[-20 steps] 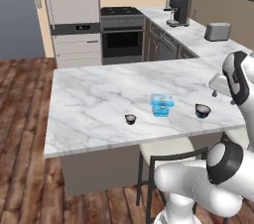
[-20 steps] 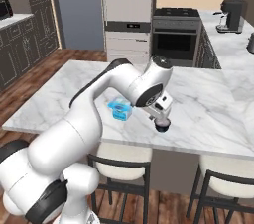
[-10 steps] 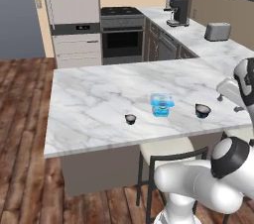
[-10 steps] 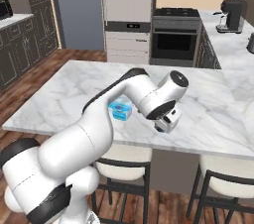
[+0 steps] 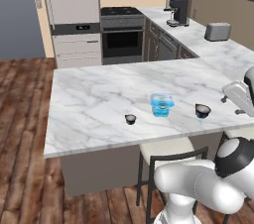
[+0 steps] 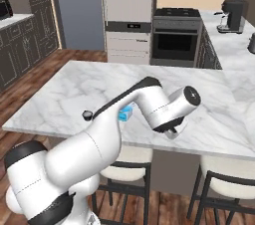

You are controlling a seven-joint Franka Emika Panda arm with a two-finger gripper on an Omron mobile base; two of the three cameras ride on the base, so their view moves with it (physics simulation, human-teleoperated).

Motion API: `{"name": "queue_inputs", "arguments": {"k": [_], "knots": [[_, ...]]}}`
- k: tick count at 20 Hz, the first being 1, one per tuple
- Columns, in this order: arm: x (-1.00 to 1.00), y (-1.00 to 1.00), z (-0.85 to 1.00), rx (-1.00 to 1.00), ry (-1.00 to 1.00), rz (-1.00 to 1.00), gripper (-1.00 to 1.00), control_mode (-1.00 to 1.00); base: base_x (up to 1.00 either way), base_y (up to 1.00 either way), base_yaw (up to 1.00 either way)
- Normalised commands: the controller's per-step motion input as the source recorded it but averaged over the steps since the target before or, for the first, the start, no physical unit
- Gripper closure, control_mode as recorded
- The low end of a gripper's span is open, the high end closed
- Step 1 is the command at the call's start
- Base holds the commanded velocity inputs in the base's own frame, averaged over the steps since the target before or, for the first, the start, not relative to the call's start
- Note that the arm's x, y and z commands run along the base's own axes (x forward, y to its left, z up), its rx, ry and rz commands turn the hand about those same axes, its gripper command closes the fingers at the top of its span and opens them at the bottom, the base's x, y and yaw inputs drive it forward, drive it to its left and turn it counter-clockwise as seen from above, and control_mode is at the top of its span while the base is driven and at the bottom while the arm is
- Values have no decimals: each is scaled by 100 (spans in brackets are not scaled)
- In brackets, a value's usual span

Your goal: Stack the yogurt containers by placing the smaller containers on top of the larger containers.

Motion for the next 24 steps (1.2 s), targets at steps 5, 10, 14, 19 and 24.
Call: {"name": "queue_inputs", "arguments": {"k": [5, 10, 14, 19, 24], "knots": [[12, 0, -10, 0, 0, 0, -100, -100, 0, 0, 0], [20, 0, -10, 0, 0, 0, -100, -100, 0, 0, 0], [10, 0, -13, 0, 0, 0, -100, -100, 0, 0, 0], [11, 0, -17, 1, 0, 0, -100, -100, 0, 0, 0], [13, 0, -17, 2, 0, 0, -100, -100, 0, 0, 0]]}}
